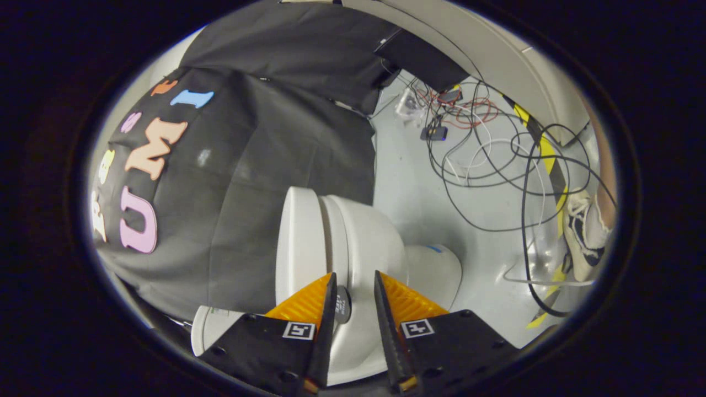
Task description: Open the toilet lid.
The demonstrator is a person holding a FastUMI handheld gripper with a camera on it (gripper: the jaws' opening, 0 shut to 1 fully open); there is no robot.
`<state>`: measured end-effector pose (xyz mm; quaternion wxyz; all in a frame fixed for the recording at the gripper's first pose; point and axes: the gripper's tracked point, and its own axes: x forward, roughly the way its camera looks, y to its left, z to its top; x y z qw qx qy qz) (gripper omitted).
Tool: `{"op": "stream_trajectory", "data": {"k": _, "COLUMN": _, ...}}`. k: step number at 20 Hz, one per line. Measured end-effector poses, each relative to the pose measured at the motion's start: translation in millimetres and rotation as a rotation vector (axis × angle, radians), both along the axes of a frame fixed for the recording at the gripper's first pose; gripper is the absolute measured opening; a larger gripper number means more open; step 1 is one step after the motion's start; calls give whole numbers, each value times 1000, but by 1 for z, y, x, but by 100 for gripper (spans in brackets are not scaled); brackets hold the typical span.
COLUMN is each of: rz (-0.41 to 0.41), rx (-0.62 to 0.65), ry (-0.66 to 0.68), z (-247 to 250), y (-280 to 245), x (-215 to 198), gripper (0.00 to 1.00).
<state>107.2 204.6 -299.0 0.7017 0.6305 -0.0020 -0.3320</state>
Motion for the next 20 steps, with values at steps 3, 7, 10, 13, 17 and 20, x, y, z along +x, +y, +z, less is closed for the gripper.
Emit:
{"op": "stream_trajectory", "data": {"k": 3, "rz": 58, "rx": 18, "ry": 4, "z": -8, "y": 12, "x": 12, "gripper": 43}}
{"op": "stream_trajectory", "data": {"k": 7, "rz": 85, "rx": 30, "ry": -84, "z": -3, "y": 6, "x": 35, "gripper": 43}}
{"op": "stream_trajectory", "data": {"k": 10, "rz": 67, "rx": 47, "ry": -72, "z": 3, "y": 12, "x": 22, "gripper": 14}}
{"op": "stream_trajectory", "data": {"k": 13, "rz": 83, "rx": -5, "ry": -48, "z": 13, "y": 15, "x": 20, "gripper": 8}}
{"op": "stream_trajectory", "data": {"k": 17, "rz": 122, "rx": -75, "ry": -9, "z": 24, "y": 13, "x": 20, "gripper": 8}}
{"op": "stream_trajectory", "data": {"k": 20, "rz": 142, "rx": -143, "ry": -4, "z": 46, "y": 12, "x": 22, "gripper": 8}}
